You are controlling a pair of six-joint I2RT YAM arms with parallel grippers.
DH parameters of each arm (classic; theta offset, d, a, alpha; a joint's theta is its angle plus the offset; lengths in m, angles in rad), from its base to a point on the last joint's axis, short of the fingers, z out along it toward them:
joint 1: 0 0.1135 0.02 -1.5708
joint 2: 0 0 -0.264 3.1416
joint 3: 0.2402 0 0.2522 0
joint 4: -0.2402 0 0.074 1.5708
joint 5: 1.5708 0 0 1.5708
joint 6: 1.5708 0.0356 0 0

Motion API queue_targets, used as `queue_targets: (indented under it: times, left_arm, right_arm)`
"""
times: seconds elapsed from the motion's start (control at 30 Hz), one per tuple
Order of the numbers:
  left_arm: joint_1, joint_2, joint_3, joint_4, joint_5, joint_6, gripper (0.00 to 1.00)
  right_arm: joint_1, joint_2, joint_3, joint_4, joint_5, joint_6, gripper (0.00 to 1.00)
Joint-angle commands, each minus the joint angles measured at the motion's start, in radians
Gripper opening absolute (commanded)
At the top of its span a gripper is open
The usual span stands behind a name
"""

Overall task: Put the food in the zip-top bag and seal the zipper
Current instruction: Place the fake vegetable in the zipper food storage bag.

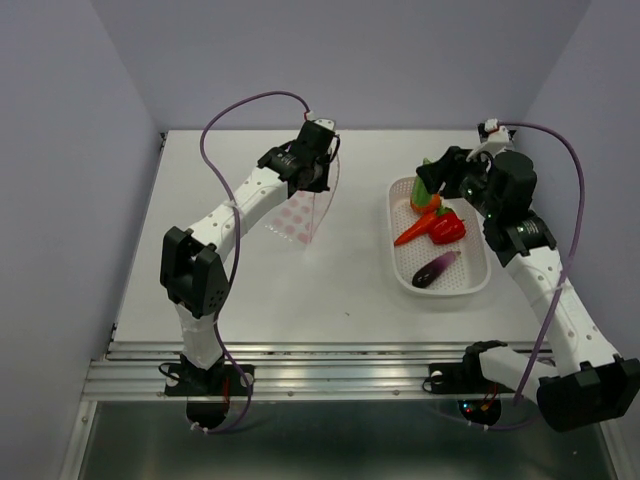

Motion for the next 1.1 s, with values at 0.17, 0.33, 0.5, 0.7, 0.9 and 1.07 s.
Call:
queue_targets:
  times: [0.17, 0.33, 0.5, 0.7, 0.9, 1.07]
  left_arm:
    - [0.008, -0.041, 0.049, 0.012, 0.038, -0.021, 0.0]
    - [0.011, -0.038, 0.055, 0.005, 0.038, -0.032, 0.0]
    - [0.016, -0.033, 0.063, -0.013, 0.025, -0.042, 0.0]
    - [0.02, -0.032, 0.067, -0.022, 0.018, -0.044, 0.0]
    - [0.02, -0.035, 0.067, -0.027, 0.02, -0.049, 0.0]
    - [0.02, -0.032, 0.069, -0.031, 0.026, -0.055, 0.0]
  right_arm:
    - [-0.008, 0.059, -0.089, 0.76, -0.3, 0.349, 0.01]
    - [0.11, 0.149, -0.081, 0.872, -0.215, 0.35, 0.01]
    - [0.206, 0.244, -0.07, 0.991, -0.159, 0.324, 0.01]
    - [0.249, 0.319, -0.052, 1.057, -0.118, 0.321, 0.01]
    - [0.26, 0.358, -0.073, 1.126, -0.049, 0.325, 0.01]
    - [0.269, 0.398, -0.078, 1.183, -0.041, 0.351, 0.01]
